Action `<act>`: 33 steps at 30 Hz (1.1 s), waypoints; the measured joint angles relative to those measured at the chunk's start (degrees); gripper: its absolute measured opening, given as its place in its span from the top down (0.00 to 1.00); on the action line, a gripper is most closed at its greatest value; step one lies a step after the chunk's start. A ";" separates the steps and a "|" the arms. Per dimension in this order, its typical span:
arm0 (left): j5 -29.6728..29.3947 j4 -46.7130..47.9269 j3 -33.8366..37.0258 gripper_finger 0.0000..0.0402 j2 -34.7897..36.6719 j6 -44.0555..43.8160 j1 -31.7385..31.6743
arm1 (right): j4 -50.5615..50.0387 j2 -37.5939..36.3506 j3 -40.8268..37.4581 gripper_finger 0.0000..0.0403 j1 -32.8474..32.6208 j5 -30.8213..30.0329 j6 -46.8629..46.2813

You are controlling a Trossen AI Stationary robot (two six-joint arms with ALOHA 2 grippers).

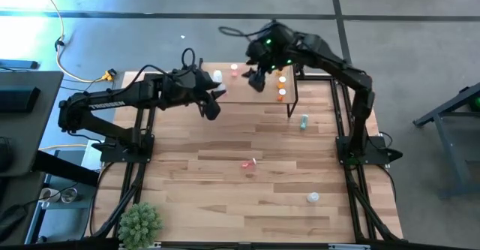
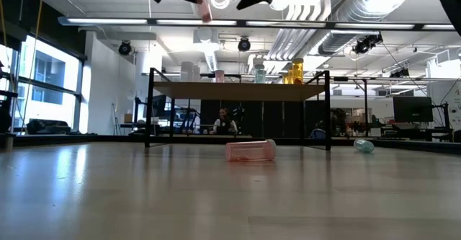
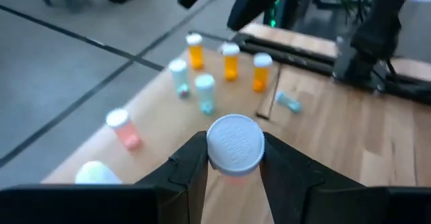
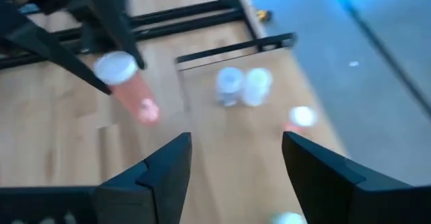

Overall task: Pick and place medicine bottles onto shelf by color
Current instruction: Put the bottom pink pill bottle on the shelf aligned with the other pink pill bottle

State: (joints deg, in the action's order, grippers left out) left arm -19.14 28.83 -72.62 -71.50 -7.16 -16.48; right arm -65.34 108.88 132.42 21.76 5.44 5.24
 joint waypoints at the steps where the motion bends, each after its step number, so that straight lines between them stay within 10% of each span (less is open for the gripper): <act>1: 0.03 -0.81 0.00 0.73 0.00 0.52 -0.43 | 0.02 -0.59 0.00 0.45 0.55 -0.86 0.22; 33: 9.09 -9.94 0.04 0.73 -18.07 3.28 -15.56 | -0.39 -5.18 -0.15 0.45 7.63 -3.77 -0.44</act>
State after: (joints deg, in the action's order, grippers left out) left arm -10.04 18.88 -72.58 -89.57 -3.88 -32.04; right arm -65.73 103.71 132.27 29.39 1.67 4.80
